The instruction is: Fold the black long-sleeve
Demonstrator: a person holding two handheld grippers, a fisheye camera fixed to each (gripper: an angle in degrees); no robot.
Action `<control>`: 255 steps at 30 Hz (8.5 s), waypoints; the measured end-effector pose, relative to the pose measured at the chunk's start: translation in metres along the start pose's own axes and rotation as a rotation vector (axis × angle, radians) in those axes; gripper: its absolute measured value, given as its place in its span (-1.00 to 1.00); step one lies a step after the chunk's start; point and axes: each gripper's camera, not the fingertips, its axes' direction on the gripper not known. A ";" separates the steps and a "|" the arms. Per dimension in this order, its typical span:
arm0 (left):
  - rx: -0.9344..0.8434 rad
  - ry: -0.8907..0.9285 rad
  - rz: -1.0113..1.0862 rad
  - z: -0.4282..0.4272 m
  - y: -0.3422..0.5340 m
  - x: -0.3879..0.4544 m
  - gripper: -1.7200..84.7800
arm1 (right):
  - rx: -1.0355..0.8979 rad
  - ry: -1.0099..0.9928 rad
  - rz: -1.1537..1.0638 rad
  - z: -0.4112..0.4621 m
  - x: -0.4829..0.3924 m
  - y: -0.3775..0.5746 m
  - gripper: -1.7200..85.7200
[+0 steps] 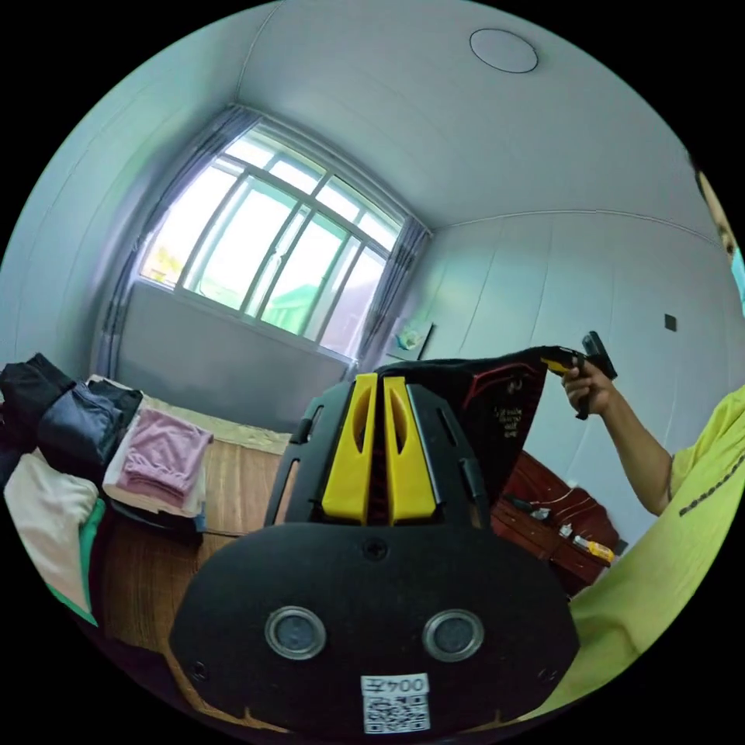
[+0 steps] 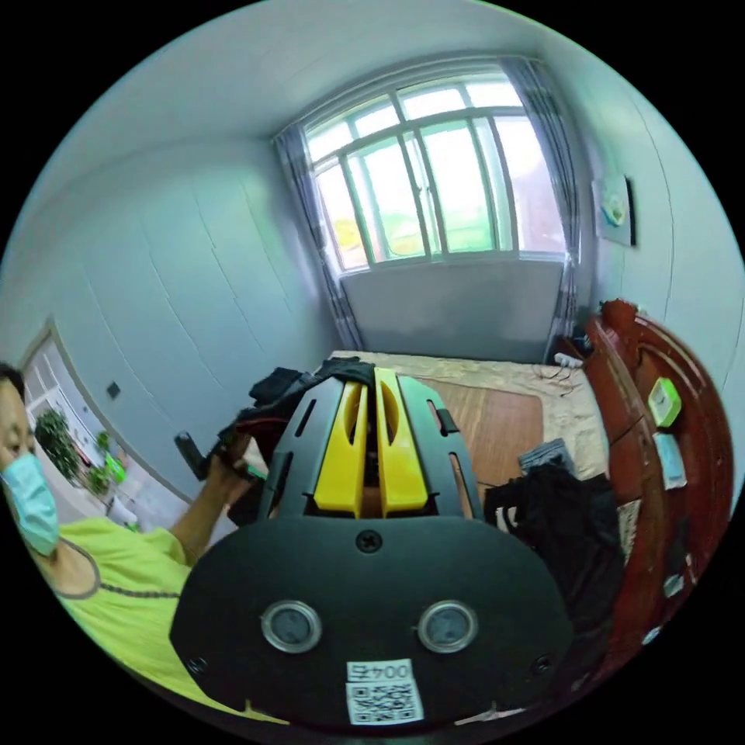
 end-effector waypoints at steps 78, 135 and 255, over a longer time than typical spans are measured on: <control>-1.007 -0.785 0.149 0.465 -0.269 -0.262 -0.93 | -0.669 0.122 0.303 0.436 0.053 0.249 -0.91; -1.248 -0.494 0.037 0.185 -0.523 -0.329 -0.95 | -0.862 0.751 -0.047 0.210 0.031 0.209 -0.85; -1.530 -0.147 0.116 0.016 -0.383 -0.450 -0.95 | -1.151 0.496 -0.014 0.153 -0.140 0.396 -0.95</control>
